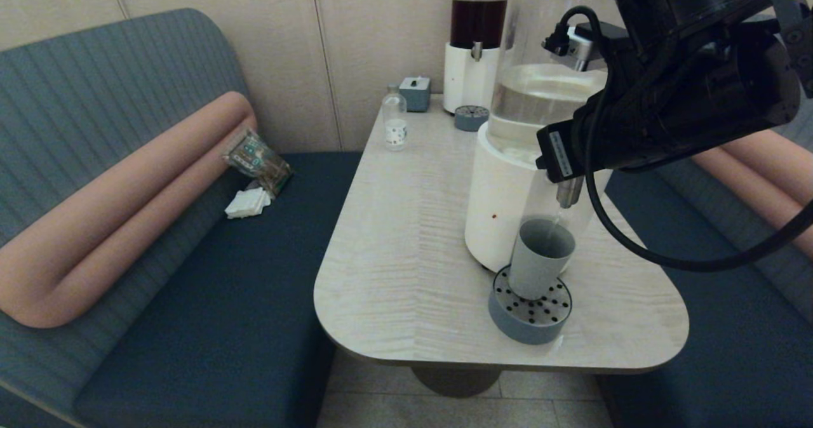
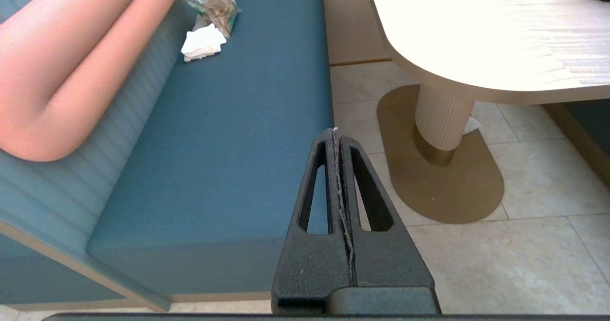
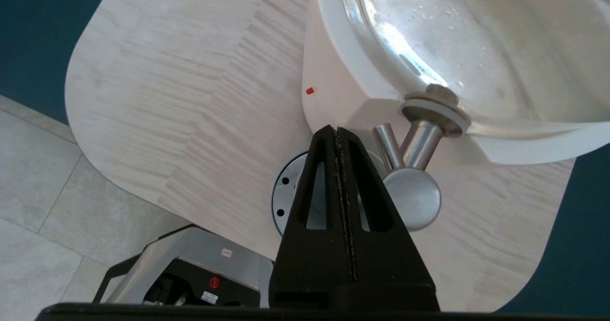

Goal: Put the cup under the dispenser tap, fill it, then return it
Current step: Turn off the faucet

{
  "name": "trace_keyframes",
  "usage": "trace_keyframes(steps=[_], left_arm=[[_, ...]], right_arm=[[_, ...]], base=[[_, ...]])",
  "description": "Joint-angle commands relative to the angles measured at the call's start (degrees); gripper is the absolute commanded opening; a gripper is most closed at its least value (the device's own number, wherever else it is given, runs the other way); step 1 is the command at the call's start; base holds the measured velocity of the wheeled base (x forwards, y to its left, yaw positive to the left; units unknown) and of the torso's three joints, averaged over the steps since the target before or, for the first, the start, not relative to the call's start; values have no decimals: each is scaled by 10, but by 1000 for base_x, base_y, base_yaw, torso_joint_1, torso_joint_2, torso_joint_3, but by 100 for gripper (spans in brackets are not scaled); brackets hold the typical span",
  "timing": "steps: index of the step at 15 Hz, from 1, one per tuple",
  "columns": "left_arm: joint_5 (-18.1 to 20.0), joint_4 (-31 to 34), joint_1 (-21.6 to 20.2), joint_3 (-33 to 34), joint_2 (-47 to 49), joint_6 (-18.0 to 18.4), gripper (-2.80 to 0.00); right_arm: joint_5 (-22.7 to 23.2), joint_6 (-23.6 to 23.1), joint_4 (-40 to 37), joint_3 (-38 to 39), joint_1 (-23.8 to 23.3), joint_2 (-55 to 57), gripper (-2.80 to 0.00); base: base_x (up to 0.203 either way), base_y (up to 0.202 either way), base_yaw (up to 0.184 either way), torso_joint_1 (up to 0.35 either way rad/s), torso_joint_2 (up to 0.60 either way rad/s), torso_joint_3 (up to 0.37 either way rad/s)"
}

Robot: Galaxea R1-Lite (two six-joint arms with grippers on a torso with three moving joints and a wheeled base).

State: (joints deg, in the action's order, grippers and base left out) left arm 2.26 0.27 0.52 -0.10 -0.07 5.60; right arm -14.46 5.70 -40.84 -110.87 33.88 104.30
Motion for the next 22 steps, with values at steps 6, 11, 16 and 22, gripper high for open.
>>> trace_keyframes(steps=[6, 11, 16, 22], left_arm=[[0, 0, 0, 0, 0, 0, -280], [0, 0, 0, 0, 0, 0, -280], [0, 0, 0, 0, 0, 0, -280], [0, 0, 1, 0, 0, 0, -280]], right_arm=[[-10, 1, 6, -1, -11, 6, -280], [-28, 0, 6, -1, -14, 7, -280], [-48, -2, 3, 1, -15, 8, -280], [-59, -3, 0, 1, -15, 17, -280]], base=[[0, 0, 0, 0, 0, 0], [0, 0, 0, 0, 0, 0], [0, 0, 0, 0, 0, 0], [0, 0, 0, 0, 0, 0]])
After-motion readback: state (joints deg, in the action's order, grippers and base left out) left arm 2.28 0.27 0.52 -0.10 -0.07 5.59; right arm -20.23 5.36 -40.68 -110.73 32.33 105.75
